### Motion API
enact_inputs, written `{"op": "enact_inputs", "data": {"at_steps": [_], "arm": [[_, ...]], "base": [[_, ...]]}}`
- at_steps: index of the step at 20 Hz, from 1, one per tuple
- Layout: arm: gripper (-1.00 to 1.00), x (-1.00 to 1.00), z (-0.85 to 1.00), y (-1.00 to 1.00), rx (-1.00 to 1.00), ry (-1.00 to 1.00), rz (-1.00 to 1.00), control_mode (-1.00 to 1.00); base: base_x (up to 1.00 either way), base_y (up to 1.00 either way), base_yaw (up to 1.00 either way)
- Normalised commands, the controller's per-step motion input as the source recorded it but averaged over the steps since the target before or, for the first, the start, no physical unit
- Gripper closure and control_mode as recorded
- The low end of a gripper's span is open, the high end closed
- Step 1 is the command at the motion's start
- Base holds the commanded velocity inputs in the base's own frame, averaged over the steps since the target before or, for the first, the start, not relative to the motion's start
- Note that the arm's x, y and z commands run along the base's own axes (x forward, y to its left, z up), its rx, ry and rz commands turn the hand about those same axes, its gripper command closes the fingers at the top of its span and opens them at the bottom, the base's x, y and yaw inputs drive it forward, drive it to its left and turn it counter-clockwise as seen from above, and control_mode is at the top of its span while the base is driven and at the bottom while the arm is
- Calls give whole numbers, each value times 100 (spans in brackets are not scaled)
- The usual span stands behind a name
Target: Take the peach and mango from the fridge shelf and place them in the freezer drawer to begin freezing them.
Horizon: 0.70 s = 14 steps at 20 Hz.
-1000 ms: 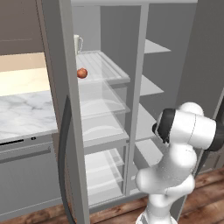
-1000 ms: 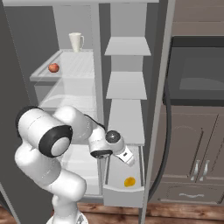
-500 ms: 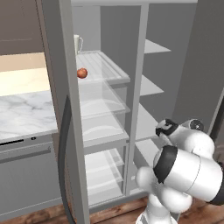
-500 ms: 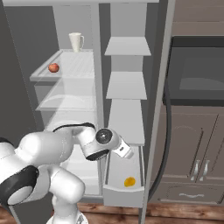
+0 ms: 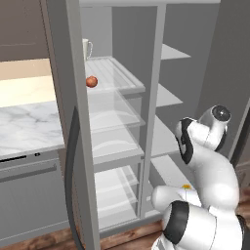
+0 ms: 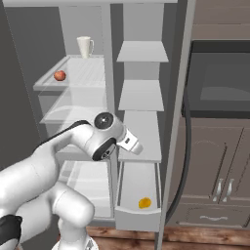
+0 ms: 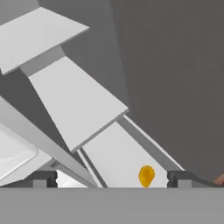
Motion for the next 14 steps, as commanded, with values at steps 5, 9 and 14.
{"op": "enact_inputs", "data": {"at_steps": [5, 9, 14], "arm": [[-100, -46, 84, 51, 0, 9, 32, -100], [-100, -60, 9, 60, 0, -14, 34, -100], [-100, -24, 69, 90, -8, -29, 7, -100]], "base": [[0, 0, 0], [0, 0, 0], [0, 0, 0]]}}
